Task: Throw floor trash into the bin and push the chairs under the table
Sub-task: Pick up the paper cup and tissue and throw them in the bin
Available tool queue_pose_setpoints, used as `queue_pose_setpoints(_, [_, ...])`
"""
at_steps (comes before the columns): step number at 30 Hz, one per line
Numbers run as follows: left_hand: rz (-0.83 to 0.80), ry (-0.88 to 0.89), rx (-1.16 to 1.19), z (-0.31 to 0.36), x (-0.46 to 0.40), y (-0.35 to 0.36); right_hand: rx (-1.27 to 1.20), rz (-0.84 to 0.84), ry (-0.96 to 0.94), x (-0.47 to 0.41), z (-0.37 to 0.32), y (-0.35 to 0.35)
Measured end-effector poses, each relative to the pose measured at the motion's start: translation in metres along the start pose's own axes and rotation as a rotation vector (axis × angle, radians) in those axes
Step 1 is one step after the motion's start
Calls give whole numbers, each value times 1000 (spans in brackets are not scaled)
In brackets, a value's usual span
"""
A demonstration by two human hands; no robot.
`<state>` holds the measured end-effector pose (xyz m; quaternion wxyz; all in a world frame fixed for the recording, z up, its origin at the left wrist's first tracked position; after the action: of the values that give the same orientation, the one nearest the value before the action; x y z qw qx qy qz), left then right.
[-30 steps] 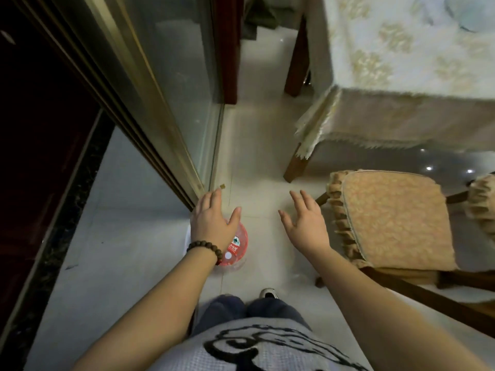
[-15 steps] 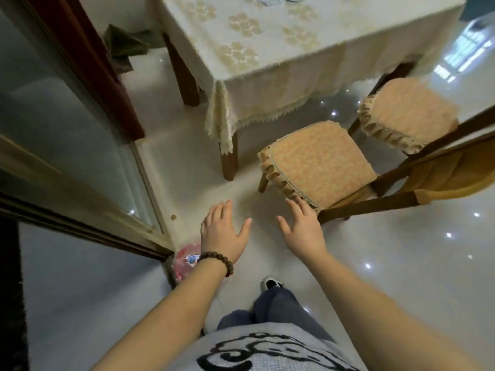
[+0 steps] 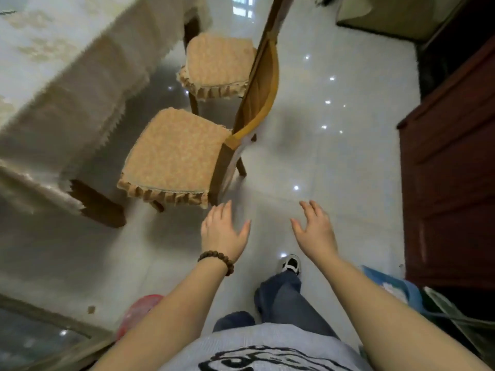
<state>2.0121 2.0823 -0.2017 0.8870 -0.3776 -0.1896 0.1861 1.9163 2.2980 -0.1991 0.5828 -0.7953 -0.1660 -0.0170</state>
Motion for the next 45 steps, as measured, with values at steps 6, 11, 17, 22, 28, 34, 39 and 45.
queue_pose_setpoints(6, [-116,158,-25,96,-49,60,-98,90,220,-24,102,-44])
queue_pose_setpoints(11, [-191,212,-63,178,-111,132,-138,135,308,-87,189,-76])
queue_pose_setpoints(17, [-197,259,-131,296,-203,208,-163,155,319,-198,278,-132])
queue_pose_setpoints(22, [-152,273,-124,375,-268,235,-152,175,305,-272,328,-184])
queue_pose_setpoints(28, [-133,237,-133,426,-345,259,-143,176,286,-362,358,-217])
queue_pose_setpoints(34, [-108,201,-122,464,-443,285,-150,167,244,-483,369,-238])
queue_pose_setpoints(39, [-74,157,-98,501,-571,300,-136,126,191,-625,366,-259])
queue_pose_setpoints(45, [-18,111,-31,566,-730,282,-70,71,99,-801,332,-314])
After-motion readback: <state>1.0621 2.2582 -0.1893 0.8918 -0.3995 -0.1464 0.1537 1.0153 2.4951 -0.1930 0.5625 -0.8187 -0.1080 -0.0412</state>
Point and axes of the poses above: each hand's wrist, its own x-axis away from the middle knuckle, its own y-axis out of the palm, z = x × y, the point moved 10 cm from there along -x, towards the middle knuckle, and after that the axes turned 11 degrees about x, right-handed, at the moved point
